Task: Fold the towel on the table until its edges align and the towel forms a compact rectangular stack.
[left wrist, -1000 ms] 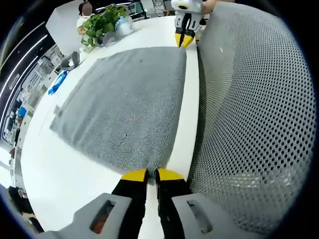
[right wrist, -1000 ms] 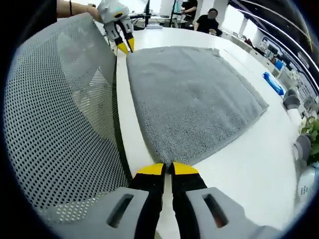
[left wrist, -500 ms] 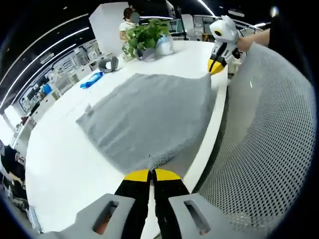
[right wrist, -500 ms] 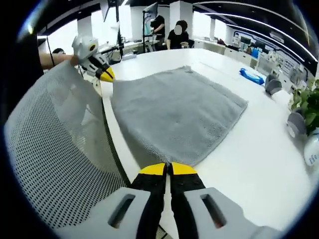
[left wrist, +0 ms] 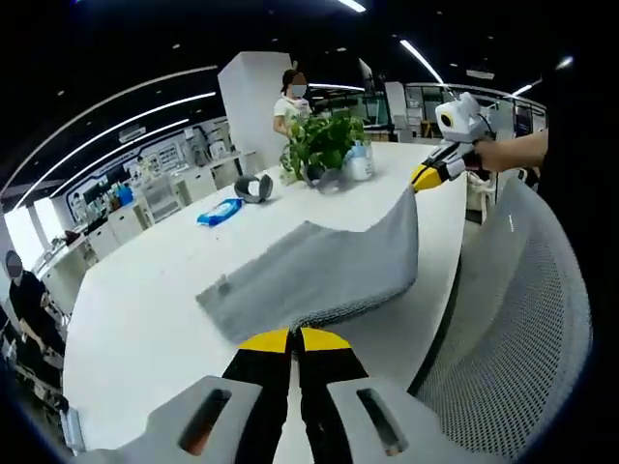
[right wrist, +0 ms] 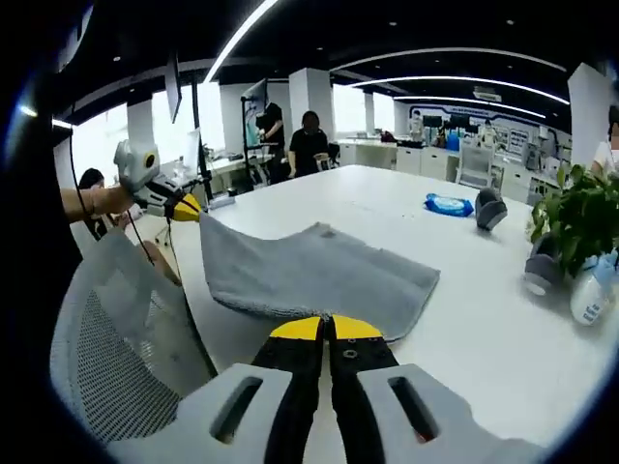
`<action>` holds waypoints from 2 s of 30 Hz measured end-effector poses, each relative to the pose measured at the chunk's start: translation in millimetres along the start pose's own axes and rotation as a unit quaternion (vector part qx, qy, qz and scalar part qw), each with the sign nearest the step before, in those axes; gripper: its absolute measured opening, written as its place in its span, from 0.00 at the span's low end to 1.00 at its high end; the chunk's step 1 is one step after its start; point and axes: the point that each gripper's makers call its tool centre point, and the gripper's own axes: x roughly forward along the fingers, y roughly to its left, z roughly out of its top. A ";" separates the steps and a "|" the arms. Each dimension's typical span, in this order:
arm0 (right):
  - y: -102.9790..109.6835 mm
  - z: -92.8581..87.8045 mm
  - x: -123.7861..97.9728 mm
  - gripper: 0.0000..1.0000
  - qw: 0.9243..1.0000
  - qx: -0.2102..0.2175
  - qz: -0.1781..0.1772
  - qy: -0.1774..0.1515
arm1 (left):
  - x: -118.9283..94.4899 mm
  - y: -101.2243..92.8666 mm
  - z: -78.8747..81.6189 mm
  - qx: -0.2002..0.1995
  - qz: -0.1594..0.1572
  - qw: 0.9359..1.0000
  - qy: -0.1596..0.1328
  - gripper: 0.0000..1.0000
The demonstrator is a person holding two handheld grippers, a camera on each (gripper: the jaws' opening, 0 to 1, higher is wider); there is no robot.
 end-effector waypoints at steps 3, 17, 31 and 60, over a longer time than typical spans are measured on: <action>-2.2 16.3 -4.2 0.00 1.000 -0.001 -0.009 -0.022 | -5.5 2.5 16.5 0.015 0.006 1.000 -0.012 0.02; -2.9 56.2 -39.2 0.00 0.994 0.038 -0.035 -0.096 | -44.1 4.2 62.7 0.003 0.035 0.997 -0.075 0.02; 12.2 81.3 -66.7 0.00 0.990 0.028 -0.046 -0.130 | -72.3 -6.4 88.7 -0.015 0.044 0.992 -0.115 0.02; -14.3 46.2 -26.0 0.00 0.996 0.042 -0.059 -0.048 | -40.3 11.3 28.1 -0.074 0.052 0.995 -0.030 0.02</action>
